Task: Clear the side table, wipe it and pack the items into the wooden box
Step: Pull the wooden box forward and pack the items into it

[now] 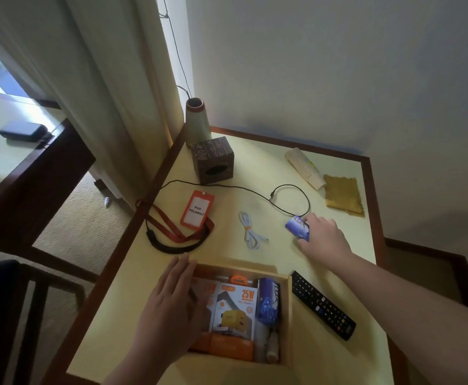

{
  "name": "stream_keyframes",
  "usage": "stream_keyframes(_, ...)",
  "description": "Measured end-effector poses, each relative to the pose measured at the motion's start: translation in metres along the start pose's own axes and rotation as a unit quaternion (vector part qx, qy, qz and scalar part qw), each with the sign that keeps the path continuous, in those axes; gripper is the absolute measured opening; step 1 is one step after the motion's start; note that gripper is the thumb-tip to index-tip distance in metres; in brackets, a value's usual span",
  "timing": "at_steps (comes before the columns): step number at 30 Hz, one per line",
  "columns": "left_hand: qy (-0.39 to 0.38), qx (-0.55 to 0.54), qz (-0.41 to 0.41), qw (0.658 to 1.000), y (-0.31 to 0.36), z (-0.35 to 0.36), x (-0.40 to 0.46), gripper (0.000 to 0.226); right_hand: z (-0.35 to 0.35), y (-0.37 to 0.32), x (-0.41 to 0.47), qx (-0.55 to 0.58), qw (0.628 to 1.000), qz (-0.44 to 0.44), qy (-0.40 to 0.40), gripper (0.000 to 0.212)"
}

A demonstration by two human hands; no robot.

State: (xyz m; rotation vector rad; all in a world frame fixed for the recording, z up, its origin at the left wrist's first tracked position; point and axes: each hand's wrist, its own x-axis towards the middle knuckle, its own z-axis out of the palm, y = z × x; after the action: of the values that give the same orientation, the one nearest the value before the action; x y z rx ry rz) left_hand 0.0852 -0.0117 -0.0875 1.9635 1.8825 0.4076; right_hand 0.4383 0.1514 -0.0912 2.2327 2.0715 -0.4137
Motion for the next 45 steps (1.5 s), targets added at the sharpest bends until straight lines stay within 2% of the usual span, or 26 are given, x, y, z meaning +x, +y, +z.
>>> stream_keyframes(4, 0.004, 0.002, -0.006, 1.0, 0.004, -0.003, 0.0, 0.075, -0.028, -0.029, -0.05, 0.179, 0.983, -0.007, 0.043, 0.06)
stream_keyframes(9, -0.002, -0.009, -0.002, 1.0, 0.004, -0.005, -0.001, 0.074, -0.054, -0.063, -0.15, 0.24, 0.968, -0.066, -0.025, 0.075)
stream_keyframes(14, 0.011, -0.013, 0.003, 1.0, 0.006, -0.004, -0.001, 0.065, -0.042, -0.088, -0.215, 0.17, 0.977, -0.09, -0.09, 0.07)
stream_keyframes(17, 0.02, -0.01, 0.006, 1.0, 0.006, -0.005, -0.001, 0.064, -0.021, -0.094, -0.23, 0.106, 0.986, -0.083, -0.099, 0.069)
stream_keyframes(25, -0.015, -0.021, -0.001, 1.0, 0.007, -0.01, 0.0, 0.066, -0.004, -0.111, -0.233, 0.012, 0.992, -0.096, -0.087, 0.063)
stream_keyframes(29, -0.03, -0.007, -0.005, 1.0, 0.009, -0.015, 0.0, 0.068, -0.007, -0.116, -0.232, -0.043, 0.983, -0.151, -0.092, 0.065)
stream_keyframes(36, -0.045, 0.009, -0.006, 0.999, 0.01, -0.018, 0.0, 0.069, -0.008, -0.098, -0.229, -0.007, 0.974, -0.196, -0.108, 0.025)
stream_keyframes(41, -0.043, 0.004, -0.012, 0.999, 0.012, -0.017, 0.001, 0.068, -0.005, -0.079, -0.233, -0.002, 0.968, -0.227, -0.111, 0.032)
stream_keyframes(45, -0.038, -0.01, -0.008, 0.999, 0.012, -0.016, -0.001, 0.067, -0.011, -0.073, -0.221, -0.02, 0.964, -0.253, -0.074, 0.035)
